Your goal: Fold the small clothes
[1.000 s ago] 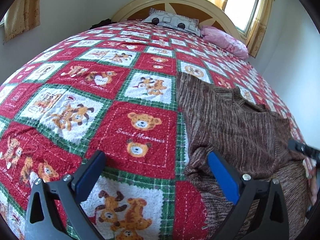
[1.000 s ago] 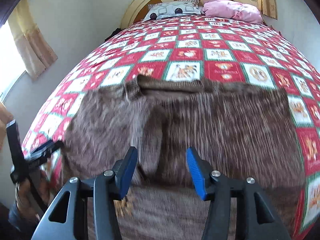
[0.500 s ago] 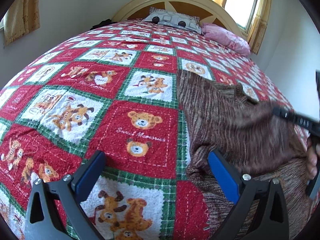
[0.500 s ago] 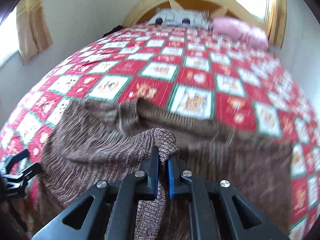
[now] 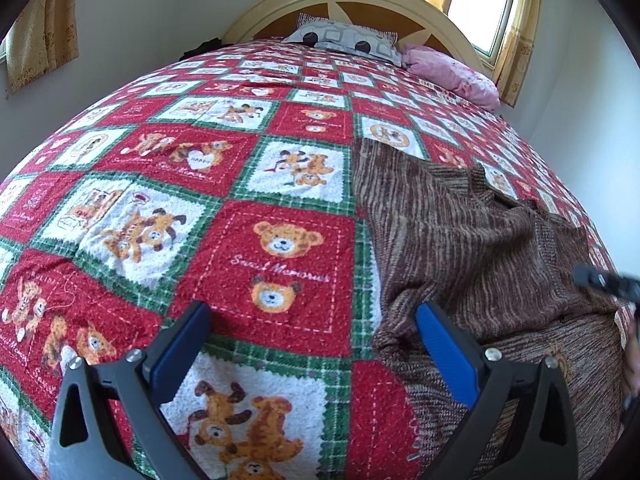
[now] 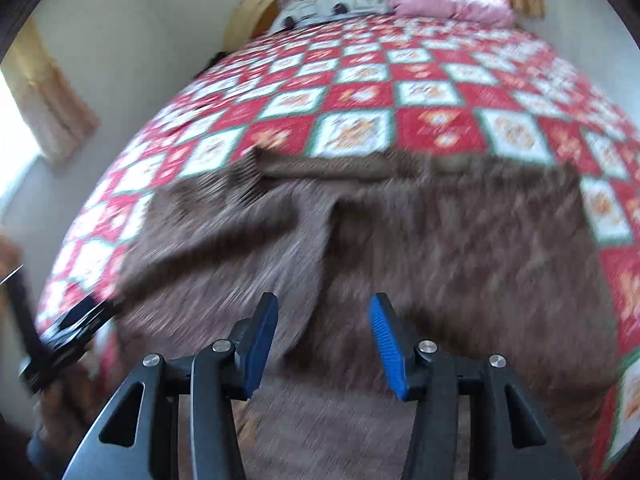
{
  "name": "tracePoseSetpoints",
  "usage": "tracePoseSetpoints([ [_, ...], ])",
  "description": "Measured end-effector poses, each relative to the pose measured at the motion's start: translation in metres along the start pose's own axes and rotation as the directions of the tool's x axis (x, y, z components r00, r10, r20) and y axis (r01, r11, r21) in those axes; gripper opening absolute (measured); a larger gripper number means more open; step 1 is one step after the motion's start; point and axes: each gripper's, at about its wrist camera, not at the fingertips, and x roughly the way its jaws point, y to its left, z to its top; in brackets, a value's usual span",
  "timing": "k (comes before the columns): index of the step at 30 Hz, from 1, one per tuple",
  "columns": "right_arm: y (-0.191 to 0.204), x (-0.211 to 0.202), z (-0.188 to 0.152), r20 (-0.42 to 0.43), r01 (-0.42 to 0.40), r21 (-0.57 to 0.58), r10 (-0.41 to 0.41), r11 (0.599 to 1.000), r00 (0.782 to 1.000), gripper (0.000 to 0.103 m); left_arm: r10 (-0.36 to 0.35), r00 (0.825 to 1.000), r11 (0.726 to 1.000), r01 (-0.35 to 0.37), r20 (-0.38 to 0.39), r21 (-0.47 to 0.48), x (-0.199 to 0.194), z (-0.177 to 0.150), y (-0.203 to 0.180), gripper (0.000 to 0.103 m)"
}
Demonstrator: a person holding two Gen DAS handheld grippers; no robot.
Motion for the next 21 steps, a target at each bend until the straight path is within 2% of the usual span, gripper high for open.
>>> tracePoseSetpoints([
  [2,0.007,0.006,-0.010,-0.039,-0.021,-0.013,0.020,1.000,0.999,0.036,0.003,1.000,1.000,-0.003,-0.002,0.003,0.000,0.000,0.000,0.103],
  [3,0.012,0.009,-0.013,-0.043,0.000,-0.038,-0.002,0.999,0.999,0.023,0.005,1.000,1.000,-0.005,-0.003,0.004,0.000,0.000,-0.001,0.103],
  [4,0.016,0.010,-0.016,-0.029,0.048,-0.075,-0.050,0.996,0.998,0.005,0.009,1.000,1.000,-0.009,-0.005,0.009,0.000,0.000,-0.001,0.103],
  [5,0.018,0.011,-0.019,-0.020,0.070,-0.095,-0.072,0.993,0.997,0.000,0.011,1.000,1.000,-0.011,-0.005,0.012,0.000,0.000,-0.002,0.103],
  [7,0.014,0.009,-0.023,-0.029,0.056,-0.084,-0.058,0.995,0.998,0.000,0.009,1.000,1.000,-0.009,-0.007,0.016,0.000,-0.001,-0.003,0.103],
  [12,0.011,0.004,-0.043,-0.039,0.165,-0.187,-0.175,0.968,0.984,0.000,-0.040,0.999,0.999,0.040,0.000,0.017,-0.004,-0.002,-0.004,0.103],
  [15,0.004,-0.007,-0.040,-0.018,0.086,-0.155,-0.090,0.984,0.996,0.000,-0.041,0.999,0.999,0.041,-0.001,0.019,-0.004,-0.002,-0.005,0.103],
  [16,0.005,-0.010,-0.038,-0.001,0.085,-0.145,-0.086,0.986,0.996,0.010,-0.043,0.999,0.999,0.043,0.000,0.018,-0.004,-0.002,-0.005,0.103],
  [17,0.008,-0.010,-0.034,0.014,0.086,-0.146,-0.085,0.985,0.996,0.024,-0.046,0.999,0.999,0.045,0.002,0.016,-0.005,-0.002,-0.005,0.103],
  [18,0.011,-0.010,-0.031,0.021,0.075,-0.151,-0.073,0.986,0.997,0.062,-0.049,0.999,0.999,0.049,0.003,0.013,-0.005,-0.002,-0.004,0.103],
  [19,0.014,-0.011,-0.029,0.041,0.055,-0.146,-0.049,0.988,0.998,0.072,-0.053,0.999,0.999,0.053,0.004,0.009,-0.005,-0.002,-0.004,0.103],
  [21,0.022,-0.006,-0.023,0.038,0.042,-0.156,-0.037,0.987,0.999,0.072,-0.057,0.998,0.998,0.057,0.005,0.005,-0.005,-0.002,-0.003,0.103],
])
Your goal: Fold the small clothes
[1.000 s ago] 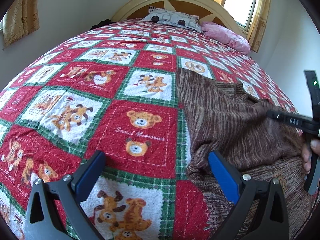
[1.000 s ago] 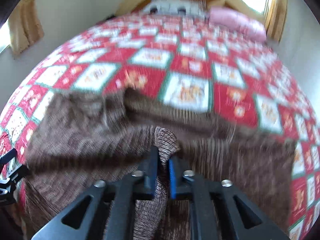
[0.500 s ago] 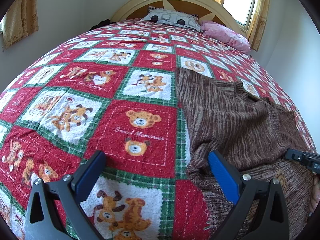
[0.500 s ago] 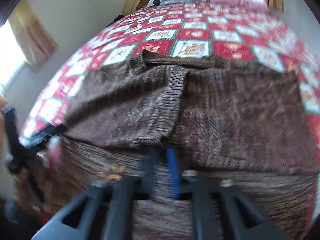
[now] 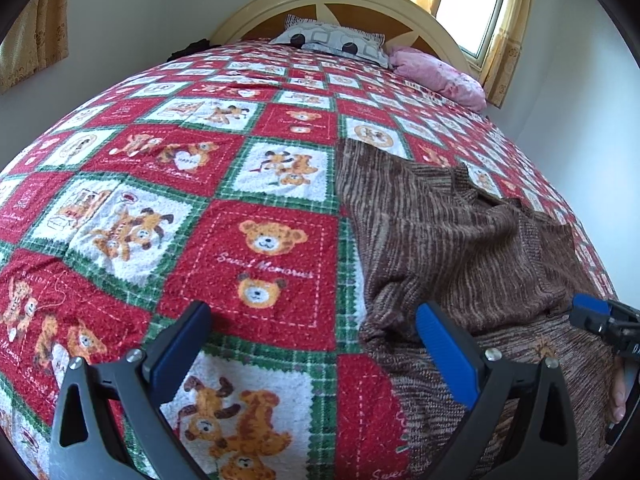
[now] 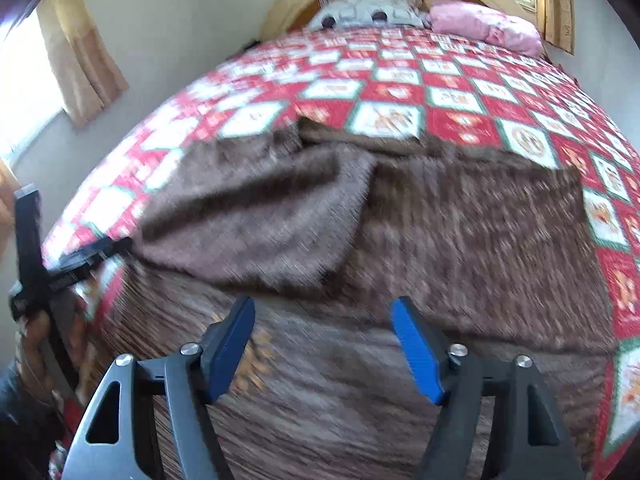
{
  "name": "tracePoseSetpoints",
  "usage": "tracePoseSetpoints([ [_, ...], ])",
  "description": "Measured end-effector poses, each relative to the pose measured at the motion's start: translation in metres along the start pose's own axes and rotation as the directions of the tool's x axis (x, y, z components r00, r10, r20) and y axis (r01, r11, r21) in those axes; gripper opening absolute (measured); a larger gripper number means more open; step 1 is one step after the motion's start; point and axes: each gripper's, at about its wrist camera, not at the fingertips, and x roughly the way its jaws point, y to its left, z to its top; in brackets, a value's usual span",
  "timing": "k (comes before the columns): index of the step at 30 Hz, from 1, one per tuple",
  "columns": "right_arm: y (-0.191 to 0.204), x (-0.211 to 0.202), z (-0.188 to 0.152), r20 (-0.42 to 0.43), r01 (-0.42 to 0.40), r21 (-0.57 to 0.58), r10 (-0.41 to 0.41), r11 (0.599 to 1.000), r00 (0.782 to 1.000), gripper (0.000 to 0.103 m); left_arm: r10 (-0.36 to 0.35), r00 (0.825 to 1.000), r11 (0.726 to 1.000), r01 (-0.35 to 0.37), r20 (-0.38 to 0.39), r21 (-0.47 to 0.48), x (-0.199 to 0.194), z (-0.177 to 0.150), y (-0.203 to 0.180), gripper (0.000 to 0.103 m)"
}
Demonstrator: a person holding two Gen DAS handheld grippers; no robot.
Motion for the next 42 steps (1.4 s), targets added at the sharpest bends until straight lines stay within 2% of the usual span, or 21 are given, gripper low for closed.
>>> tracePoseSetpoints([
  [2,0.005,0.010,0.006,-0.011,0.023,-0.008,-0.023,1.000,1.000,0.072,0.000,1.000,1.000,0.000,0.000,-0.001,0.000,0.000,0.000,0.103],
  [3,0.006,0.016,0.008,-0.024,0.020,-0.003,-0.020,1.000,0.999,0.067,0.000,1.000,1.000,0.000,-0.001,0.000,0.000,0.000,0.000,0.103],
  [4,0.005,0.024,0.009,-0.052,0.027,0.001,-0.027,1.000,0.998,0.041,0.000,1.000,1.000,0.000,-0.001,0.000,0.000,0.000,0.000,0.103],
  [6,0.004,0.024,0.007,-0.054,0.052,-0.004,-0.052,0.999,0.997,0.028,0.000,1.000,1.000,0.000,-0.003,0.000,0.000,0.000,0.001,0.103],
  [7,0.004,0.020,0.005,-0.056,0.039,-0.007,-0.040,0.999,0.998,0.014,0.003,1.000,1.000,-0.003,-0.006,0.002,0.000,0.000,0.001,0.103],
  [8,0.005,0.017,0.002,-0.064,0.034,-0.013,-0.035,0.999,0.997,0.008,0.010,1.000,1.000,-0.010,-0.010,0.007,0.001,0.000,0.000,0.103],
  [12,0.019,0.012,-0.019,-0.080,0.090,-0.126,-0.100,0.988,0.992,0.007,0.011,1.000,1.000,-0.011,-0.010,0.009,0.002,0.000,-0.001,0.103],
  [17,0.019,0.009,-0.014,-0.079,0.110,-0.130,-0.121,0.985,0.990,0.009,0.021,1.000,1.000,-0.021,-0.012,0.015,0.003,0.000,-0.003,0.103],
  [18,0.019,0.008,-0.012,-0.067,0.134,-0.135,-0.144,0.982,0.987,0.018,0.021,1.000,1.000,-0.021,-0.013,0.015,0.003,0.000,-0.004,0.103],
  [19,0.020,0.005,-0.009,-0.047,0.173,-0.140,-0.181,0.975,0.982,0.035,0.022,1.000,1.000,-0.022,-0.013,0.015,0.003,0.000,-0.004,0.103],
  [21,0.022,-0.005,-0.006,0.013,0.187,-0.131,-0.187,0.973,0.982,0.046,0.024,1.000,1.000,-0.024,-0.014,0.016,0.003,0.000,-0.004,0.103],
  [25,0.035,-0.012,-0.005,0.053,0.105,-0.146,-0.098,0.984,0.994,0.046,0.030,0.999,0.999,-0.030,-0.016,0.020,0.004,0.000,-0.004,0.103],
  [28,0.045,0.001,-0.007,-0.003,0.003,-0.174,-0.003,0.985,1.000,0.046,0.033,0.999,0.999,-0.032,-0.017,0.022,0.004,0.000,-0.006,0.103],
  [31,0.040,0.022,-0.013,-0.076,0.035,-0.172,-0.049,0.984,0.996,0.046,0.044,0.999,0.999,-0.044,-0.020,0.029,0.005,-0.001,-0.006,0.103],
  [33,0.034,0.021,-0.014,-0.062,0.026,-0.160,-0.036,0.987,0.997,0.046,0.063,0.998,0.997,-0.062,-0.022,0.041,0.006,-0.001,-0.010,0.103],
  [37,0.026,0.013,-0.020,-0.072,0.074,-0.156,-0.086,0.985,0.994,0.046,0.126,0.992,0.989,-0.124,-0.023,0.085,0.005,-0.002,-0.018,0.103],
  [42,0.016,-0.018,-0.041,-0.032,0.103,-0.148,-0.109,0.984,0.993,0.046,0.170,0.985,0.981,-0.170,0.009,0.090,-0.014,-0.009,-0.025,0.103],
])
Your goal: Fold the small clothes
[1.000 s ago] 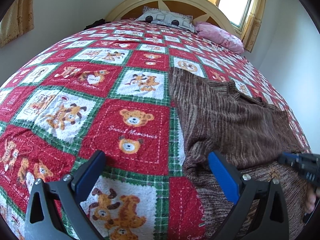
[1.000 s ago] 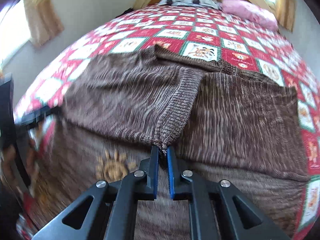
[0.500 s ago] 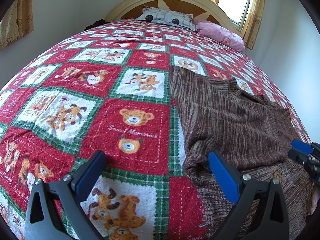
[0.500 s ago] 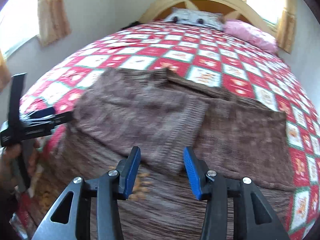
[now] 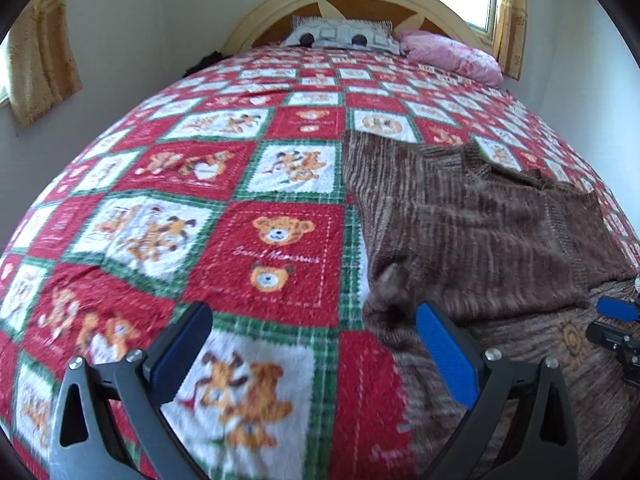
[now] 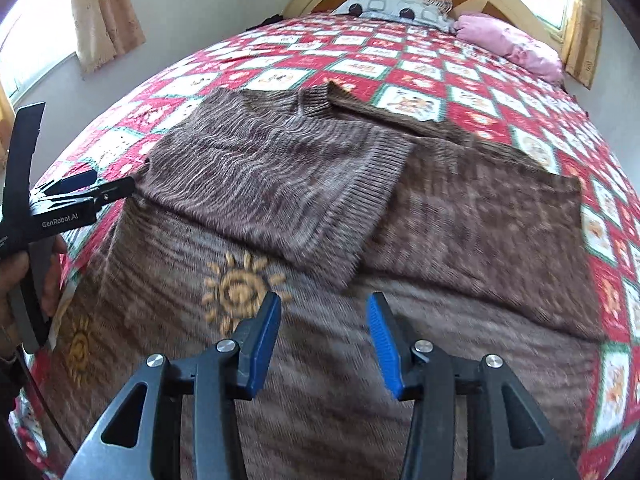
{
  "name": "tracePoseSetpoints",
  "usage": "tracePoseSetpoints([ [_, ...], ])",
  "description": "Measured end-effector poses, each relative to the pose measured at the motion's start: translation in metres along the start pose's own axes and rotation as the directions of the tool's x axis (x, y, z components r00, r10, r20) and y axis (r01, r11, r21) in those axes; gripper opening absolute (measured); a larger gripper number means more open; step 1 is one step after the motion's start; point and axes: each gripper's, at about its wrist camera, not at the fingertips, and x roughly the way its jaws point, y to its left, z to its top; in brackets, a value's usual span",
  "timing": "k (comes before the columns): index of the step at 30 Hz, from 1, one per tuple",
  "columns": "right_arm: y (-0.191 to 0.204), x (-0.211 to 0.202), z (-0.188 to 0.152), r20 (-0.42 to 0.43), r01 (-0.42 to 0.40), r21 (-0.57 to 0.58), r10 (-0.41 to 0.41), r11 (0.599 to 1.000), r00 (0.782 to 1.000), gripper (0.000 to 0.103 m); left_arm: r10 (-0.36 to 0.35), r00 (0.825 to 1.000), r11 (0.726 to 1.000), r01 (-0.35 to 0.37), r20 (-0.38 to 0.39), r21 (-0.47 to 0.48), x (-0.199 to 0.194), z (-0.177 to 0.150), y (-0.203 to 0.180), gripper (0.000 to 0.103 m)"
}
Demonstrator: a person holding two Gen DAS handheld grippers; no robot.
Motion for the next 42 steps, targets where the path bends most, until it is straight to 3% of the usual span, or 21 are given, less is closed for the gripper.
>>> tracePoseSetpoints([
  [13,-0.006,-0.070,-0.058,0.108,0.044,0.011,-0.045,0.999,0.993,0.049,-0.037,0.997,0.999,0.034,0.061,0.039,-0.060,-0.033,-0.025,0.103],
  [29,-0.014,-0.112,-0.125,0.124,0.018,0.088,-0.029,0.996,0.992,0.050,-0.092,0.990,0.994,0.086,0.106,0.060,-0.125,-0.079,-0.044,0.103],
  [33,-0.017,-0.121,-0.143,0.133,-0.002,0.113,-0.013,0.994,0.991,0.059,-0.104,0.988,0.993,0.096,0.117,0.068,-0.140,-0.091,-0.047,0.103],
  [42,-0.040,-0.138,-0.182,0.117,0.017,0.182,-0.039,0.983,0.992,0.059,-0.066,0.993,0.995,0.058,0.097,0.086,-0.162,-0.133,-0.041,0.103],
])
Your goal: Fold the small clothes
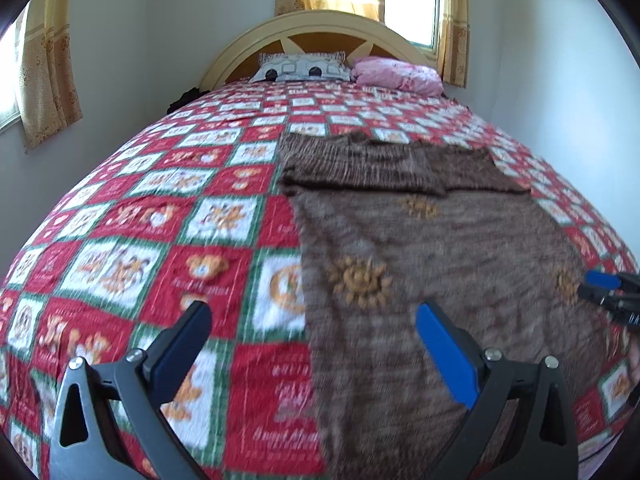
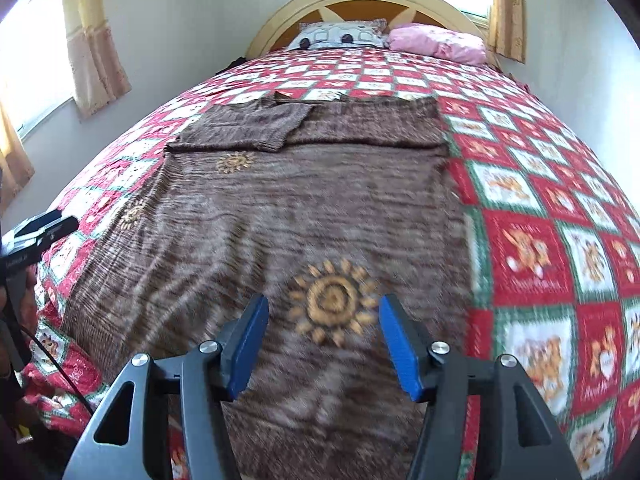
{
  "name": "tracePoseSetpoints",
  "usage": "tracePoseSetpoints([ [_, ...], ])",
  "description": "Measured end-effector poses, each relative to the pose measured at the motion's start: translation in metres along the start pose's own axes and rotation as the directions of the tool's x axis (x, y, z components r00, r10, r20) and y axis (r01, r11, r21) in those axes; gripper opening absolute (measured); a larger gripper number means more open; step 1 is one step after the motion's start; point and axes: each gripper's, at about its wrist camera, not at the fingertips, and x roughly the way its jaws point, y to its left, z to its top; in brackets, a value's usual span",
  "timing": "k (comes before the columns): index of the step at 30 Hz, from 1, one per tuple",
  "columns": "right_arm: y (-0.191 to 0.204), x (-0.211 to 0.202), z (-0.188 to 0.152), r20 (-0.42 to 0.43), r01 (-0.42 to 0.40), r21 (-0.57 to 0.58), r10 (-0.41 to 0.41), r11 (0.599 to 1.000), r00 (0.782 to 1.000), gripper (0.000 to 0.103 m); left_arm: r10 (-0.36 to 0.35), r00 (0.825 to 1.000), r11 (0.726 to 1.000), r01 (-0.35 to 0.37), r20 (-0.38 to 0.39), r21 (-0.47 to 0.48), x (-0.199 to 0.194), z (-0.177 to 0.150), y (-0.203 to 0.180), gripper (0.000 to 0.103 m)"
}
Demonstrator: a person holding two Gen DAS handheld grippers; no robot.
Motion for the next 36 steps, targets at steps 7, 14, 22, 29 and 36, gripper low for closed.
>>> tracePoseSetpoints([
  [7,-0.022,-0.010,-0.020,-0.019,0.025,0.036,-0.024,0.999,1.000,0.059,0.007,0.998,0.999,-0.009,-0.064,-0.036,-0.008,-0.029,0.005,0.103],
  [14,-0.047,-0.027,-0.039,-0.012,0.043,0.086,-0.042,0.995,0.999,0.059,-0.013,0.992,0.999,0.007,-0.122,-0.042,-0.007,-0.059,-0.005,0.103],
  [22,-0.073,-0.038,-0.059,-0.042,0.051,0.163,-0.045,0.985,0.998,0.059,-0.026,0.993,0.999,0.022,-0.112,-0.030,-0.011,-0.077,-0.010,0.094],
  [29,-0.063,-0.037,-0.076,-0.088,-0.060,0.195,0.079,0.979,0.993,0.059,-0.055,0.994,0.998,0.054,-0.094,-0.020,-0.014,-0.079,-0.015,0.083],
  [36,-0.050,-0.035,-0.081,-0.097,-0.089,0.174,0.107,0.981,0.989,0.032,-0.078,0.990,0.997,0.074,-0.116,-0.035,-0.012,-0.078,-0.012,0.085],
])
